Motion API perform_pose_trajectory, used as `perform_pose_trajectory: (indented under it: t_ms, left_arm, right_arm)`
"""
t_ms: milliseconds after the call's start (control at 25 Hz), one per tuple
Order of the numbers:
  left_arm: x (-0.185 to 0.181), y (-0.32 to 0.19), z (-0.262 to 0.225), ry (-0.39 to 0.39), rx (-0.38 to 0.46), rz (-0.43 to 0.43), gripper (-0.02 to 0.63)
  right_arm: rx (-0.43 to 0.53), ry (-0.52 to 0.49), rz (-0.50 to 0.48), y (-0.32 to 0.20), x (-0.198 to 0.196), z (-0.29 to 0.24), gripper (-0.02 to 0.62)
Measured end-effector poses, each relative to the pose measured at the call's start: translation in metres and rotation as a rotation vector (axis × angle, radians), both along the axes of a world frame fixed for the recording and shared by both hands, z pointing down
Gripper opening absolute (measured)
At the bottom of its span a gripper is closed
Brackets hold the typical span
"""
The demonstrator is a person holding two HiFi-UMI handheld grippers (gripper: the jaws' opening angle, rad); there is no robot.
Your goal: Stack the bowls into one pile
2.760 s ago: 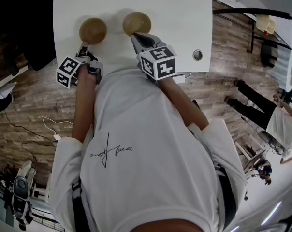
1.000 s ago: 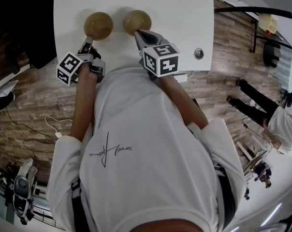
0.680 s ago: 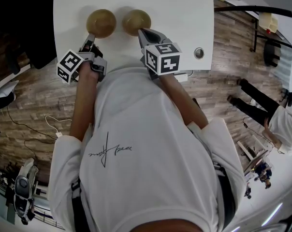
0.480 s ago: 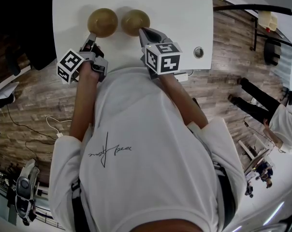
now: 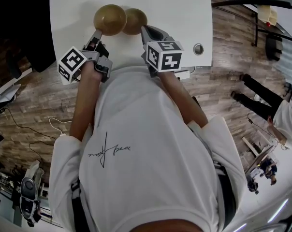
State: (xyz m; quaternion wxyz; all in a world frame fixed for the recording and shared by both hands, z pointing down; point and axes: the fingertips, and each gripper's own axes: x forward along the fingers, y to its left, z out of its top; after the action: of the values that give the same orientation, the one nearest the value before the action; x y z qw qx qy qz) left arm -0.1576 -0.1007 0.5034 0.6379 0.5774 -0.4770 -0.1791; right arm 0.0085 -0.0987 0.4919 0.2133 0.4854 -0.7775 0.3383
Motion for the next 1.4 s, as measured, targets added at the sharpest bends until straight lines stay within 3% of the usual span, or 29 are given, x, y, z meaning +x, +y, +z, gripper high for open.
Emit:
perform_pose_trajectory:
  t_ms: [880,1400]
  left_arm:
    - [0.047,-0.002,0.004,-0.008,-0.021,0.104,0.038]
    - [0.078,-0.003,0.014,-0.001,-0.051,0.102,0.038]
  right_arm:
    - [-0.004,-0.072,0.115,0.007,0.039,-0.006,0.012]
    - [0.021,-0.1,0.014,0.002,0.073,-0.016,0.012]
